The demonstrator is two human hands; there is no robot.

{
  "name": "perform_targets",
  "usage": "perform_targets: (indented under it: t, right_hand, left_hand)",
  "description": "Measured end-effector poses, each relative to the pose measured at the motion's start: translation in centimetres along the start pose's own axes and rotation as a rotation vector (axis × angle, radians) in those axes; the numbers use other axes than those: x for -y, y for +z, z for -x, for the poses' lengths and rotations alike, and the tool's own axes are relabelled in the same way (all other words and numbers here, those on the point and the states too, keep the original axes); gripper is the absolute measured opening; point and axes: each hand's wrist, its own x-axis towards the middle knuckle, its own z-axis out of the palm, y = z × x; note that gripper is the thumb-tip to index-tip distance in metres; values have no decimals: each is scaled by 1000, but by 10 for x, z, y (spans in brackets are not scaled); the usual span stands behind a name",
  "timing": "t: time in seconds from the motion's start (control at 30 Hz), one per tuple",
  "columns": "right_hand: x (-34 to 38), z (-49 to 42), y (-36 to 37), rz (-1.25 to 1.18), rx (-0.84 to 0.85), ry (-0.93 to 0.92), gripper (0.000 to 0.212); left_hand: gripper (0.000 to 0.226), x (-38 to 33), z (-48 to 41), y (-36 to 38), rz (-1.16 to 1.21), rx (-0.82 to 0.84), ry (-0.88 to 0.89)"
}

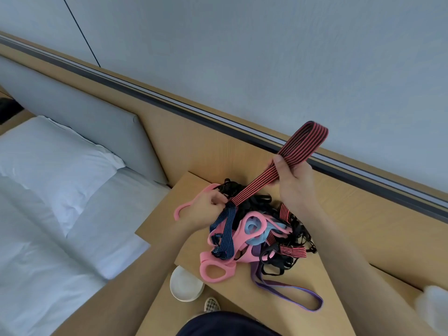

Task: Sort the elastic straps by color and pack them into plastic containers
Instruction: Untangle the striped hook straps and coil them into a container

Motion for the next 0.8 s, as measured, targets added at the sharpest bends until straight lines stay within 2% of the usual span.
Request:
perform_targets:
  t: [0.2,0.43,0.6,0.7,0.8]
  right_hand:
    - [27,-4,-18,-95,-73,-5,31]
    - [47,0,-34,-156,-80,-38,32]
    - [56,3,-41,-317,-108,-33,32]
    - [56,4,-46,-445,-139,16,30]
    - [52,3,-52,-557,-150,62,29]
  left_hand:
    - [43,20,-16,31,-131,-32,10]
    - [53,-1,-20,42,-59,-111,166]
    - [37,-14,-19,45,-124,-100,279]
    - [33,-20,-20,45,-138,-81,309]
    - [17,-28,-20,43,-103,-42,298]
